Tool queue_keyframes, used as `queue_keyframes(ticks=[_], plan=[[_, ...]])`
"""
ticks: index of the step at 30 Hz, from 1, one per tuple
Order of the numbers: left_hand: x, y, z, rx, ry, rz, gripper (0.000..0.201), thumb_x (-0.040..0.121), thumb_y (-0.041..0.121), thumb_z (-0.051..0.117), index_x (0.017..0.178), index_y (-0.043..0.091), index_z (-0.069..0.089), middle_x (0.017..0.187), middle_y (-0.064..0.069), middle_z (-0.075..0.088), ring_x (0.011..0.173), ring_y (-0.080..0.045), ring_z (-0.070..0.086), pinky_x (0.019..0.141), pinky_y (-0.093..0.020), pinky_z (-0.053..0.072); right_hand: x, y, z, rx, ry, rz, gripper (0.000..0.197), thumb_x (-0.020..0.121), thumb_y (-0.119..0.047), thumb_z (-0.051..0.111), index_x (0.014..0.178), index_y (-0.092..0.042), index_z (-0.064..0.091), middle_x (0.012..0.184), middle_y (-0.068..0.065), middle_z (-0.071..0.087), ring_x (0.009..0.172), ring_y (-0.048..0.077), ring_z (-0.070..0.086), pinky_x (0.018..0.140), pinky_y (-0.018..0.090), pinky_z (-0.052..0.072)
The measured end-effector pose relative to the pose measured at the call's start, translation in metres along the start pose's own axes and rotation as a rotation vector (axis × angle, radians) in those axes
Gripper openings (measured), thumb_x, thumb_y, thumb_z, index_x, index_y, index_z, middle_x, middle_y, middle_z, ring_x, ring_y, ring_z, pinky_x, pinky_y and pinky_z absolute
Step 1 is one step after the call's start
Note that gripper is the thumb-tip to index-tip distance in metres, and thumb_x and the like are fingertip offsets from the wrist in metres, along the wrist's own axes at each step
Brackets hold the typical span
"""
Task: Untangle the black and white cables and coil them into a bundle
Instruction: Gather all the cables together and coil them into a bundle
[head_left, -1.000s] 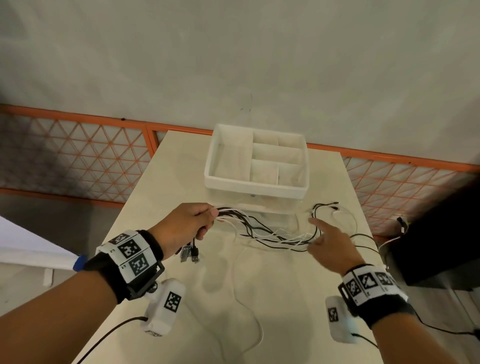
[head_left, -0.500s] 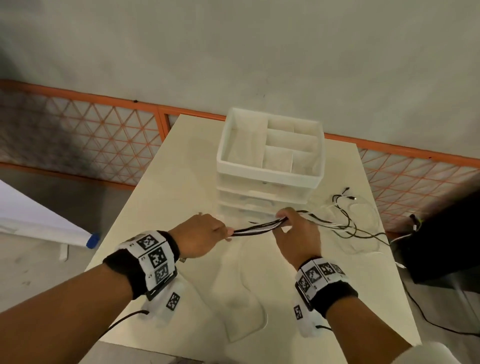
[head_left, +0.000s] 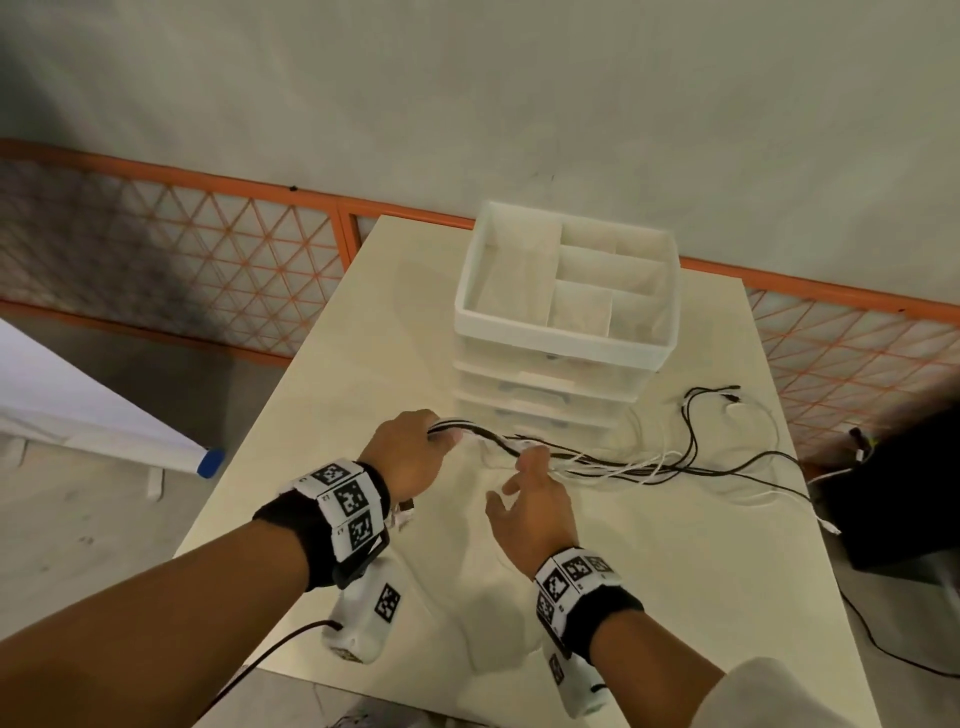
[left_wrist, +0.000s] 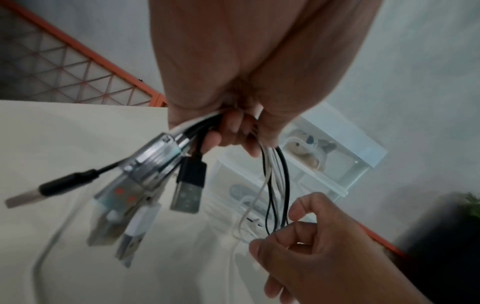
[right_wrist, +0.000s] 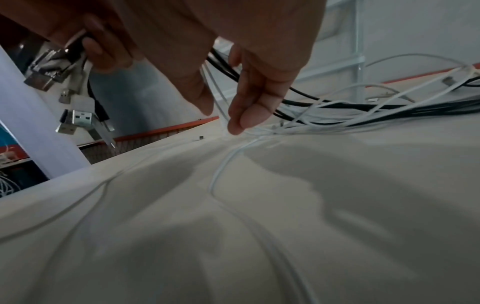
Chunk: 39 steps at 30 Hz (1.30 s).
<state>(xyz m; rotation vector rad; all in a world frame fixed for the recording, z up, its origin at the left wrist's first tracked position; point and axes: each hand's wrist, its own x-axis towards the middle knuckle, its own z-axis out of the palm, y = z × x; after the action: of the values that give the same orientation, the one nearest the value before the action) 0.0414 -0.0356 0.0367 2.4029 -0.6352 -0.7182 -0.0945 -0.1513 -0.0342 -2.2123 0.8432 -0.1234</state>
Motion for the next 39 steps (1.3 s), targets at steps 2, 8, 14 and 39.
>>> queue_keyframes(ticks=[2,8,14,39], plan=[[0.001,-0.001,-0.002,-0.039,0.051,-0.059,0.033,0.1,0.041,0.047,0.078,0.017,0.051,0.073,0.0,0.052,0.079,-0.027,0.052,0.066,-0.031,0.035,0.002,0.0,0.005,-0.001,-0.013,0.03,0.041,0.089,-0.028,0.067,0.112,-0.019,0.035,0.101,0.0,0.068,0.089,0.024,0.067,0.08,0.033,0.052],[-0.002,0.002,-0.006,-0.178,-0.068,0.032,0.045,0.099,0.037,0.051,0.094,-0.007,0.057,0.067,-0.004,0.046,0.064,-0.023,0.042,0.064,-0.033,0.035,0.007,0.007,0.014,-0.345,-0.303,0.159,0.039,0.083,-0.026,0.065,0.119,-0.013,0.06,0.116,0.01,0.068,0.108,0.032,0.065,0.09,0.035,0.055],[-0.002,0.005,-0.015,-0.276,-0.145,0.06,0.029,0.1,0.031,0.053,0.086,0.006,0.061,0.072,0.002,0.062,0.063,-0.016,0.053,0.063,-0.031,0.044,0.006,0.011,0.003,-0.415,-0.416,0.083,0.023,0.079,-0.021,0.061,0.099,-0.014,0.071,0.101,0.004,0.069,0.097,0.027,0.066,0.082,0.03,0.055],[0.005,0.054,-0.058,-0.501,-0.094,0.224,0.028,0.088,0.034,0.071,0.084,0.007,0.065,0.049,0.011,0.034,0.045,-0.013,0.027,0.044,-0.023,0.029,0.028,0.06,-0.185,-0.189,0.159,0.433,0.039,0.096,-0.044,0.056,0.084,-0.013,0.077,0.09,0.013,0.074,0.085,0.035,0.067,0.081,0.039,0.055]])
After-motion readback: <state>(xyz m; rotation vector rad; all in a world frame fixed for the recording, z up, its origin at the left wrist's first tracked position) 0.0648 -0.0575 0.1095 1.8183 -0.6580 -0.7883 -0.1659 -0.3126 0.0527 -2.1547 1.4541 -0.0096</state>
